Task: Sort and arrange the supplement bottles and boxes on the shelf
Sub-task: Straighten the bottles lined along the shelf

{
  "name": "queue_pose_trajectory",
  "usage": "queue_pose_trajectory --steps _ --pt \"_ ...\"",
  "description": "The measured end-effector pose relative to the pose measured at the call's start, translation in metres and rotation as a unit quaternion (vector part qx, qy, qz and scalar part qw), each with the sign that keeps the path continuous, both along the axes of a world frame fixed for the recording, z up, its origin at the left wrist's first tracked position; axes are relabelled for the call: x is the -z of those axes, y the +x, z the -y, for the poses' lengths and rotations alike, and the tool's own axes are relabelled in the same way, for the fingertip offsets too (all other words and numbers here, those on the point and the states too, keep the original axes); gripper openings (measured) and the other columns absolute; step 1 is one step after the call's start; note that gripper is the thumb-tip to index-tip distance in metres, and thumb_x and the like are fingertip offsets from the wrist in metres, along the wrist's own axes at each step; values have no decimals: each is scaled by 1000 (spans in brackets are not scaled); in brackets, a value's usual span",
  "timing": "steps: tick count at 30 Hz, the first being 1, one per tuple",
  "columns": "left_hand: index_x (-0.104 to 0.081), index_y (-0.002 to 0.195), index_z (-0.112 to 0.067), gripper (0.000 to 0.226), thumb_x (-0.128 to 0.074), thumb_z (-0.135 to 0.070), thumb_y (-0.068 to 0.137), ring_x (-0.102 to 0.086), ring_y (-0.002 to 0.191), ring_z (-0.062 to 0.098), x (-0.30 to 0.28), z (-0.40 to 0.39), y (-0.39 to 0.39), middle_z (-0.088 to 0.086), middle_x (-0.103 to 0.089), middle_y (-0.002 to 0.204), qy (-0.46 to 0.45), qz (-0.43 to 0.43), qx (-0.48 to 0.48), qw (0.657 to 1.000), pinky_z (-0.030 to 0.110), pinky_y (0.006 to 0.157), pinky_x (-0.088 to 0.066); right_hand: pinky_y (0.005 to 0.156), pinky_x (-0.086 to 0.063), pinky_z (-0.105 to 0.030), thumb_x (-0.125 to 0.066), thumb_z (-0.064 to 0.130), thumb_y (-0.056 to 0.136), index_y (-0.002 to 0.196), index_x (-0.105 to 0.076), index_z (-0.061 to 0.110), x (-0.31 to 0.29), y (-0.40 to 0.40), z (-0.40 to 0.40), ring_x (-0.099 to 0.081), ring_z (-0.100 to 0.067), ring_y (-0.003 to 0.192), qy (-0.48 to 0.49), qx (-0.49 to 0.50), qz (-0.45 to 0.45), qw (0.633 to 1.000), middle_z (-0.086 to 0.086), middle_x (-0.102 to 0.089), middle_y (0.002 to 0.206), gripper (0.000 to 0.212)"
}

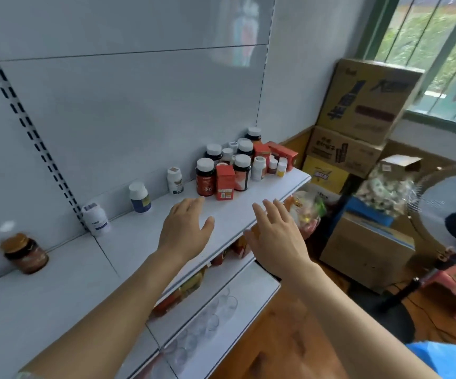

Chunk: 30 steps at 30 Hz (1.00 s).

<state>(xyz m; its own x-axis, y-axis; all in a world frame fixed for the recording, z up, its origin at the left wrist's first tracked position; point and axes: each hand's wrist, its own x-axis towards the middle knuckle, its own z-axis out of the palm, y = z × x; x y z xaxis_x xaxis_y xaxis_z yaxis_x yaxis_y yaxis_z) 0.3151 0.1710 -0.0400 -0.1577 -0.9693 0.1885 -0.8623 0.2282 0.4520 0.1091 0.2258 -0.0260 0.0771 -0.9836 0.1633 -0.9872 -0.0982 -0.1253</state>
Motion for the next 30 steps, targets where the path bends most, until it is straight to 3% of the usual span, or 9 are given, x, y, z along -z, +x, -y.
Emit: queue_pose_trajectory --steps 8,13,17,19,22,26,30 --pt "-39 147 -15 58 -55 -36 96 -41 135 27 10 104 -17 7 -45 147 -23 -39 -64 997 41 107 -38 122 -17 -44 -40 44 101 155 -19 19 3 -12 129 -8 -29 151 -12 -87 2 996 -6 -21 161 63" --pt "-41 145 -11 56 -59 -26 94 -45 129 29 16 159 -26 10 -50 141 -36 -50 -72 995 41 104 -40 121 -15 -42 -51 28 95 154 -19 17 2 -16 196 -7 -31 148 -14 -141 -27 989 -7 -25 156 68" --pt "-36 147 -19 57 -55 -24 93 -42 132 27 21 186 -30 6 -43 146 -8 -39 -81 996 44 102 -43 121 -19 -50 -58 17 83 152 -25 21 9 -19 235 -8 -36 150 -9 -199 -64 978 -9 -28 156 77" --pt "-33 149 -22 59 -53 -25 94 -37 137 27 25 197 -31 6 -37 151 12 -35 -78 996 47 106 -41 122 -16 -50 -62 20 80 149 -32 23 12 -22 251 -10 -37 150 -5 -234 -86 968 -10 -30 157 76" --pt "-41 145 -18 52 -54 -21 95 -44 132 25 30 204 -34 3 -42 147 7 -29 -71 997 43 105 -41 120 -21 -49 -69 29 72 140 -47 25 17 -28 270 -27 -35 144 -30 -297 -108 948 -6 -50 142 72" --pt "-52 132 -16 40 -61 -17 93 -55 118 26 29 205 -43 3 -52 134 -21 -66 -95 993 39 95 -46 107 -38 -46 -69 41 72 129 -58 26 20 -34 291 -50 -31 114 -60 -359 -85 928 -3 -61 107 60" --pt "-54 128 -19 36 -62 -25 93 -55 115 22 25 202 -51 -1 -53 129 -16 -72 -147 986 36 89 -46 95 -45 -46 -58 65 75 122 -64 26 15 -41 307 -50 -28 92 -68 -399 -76 911 -3 -56 86 62"
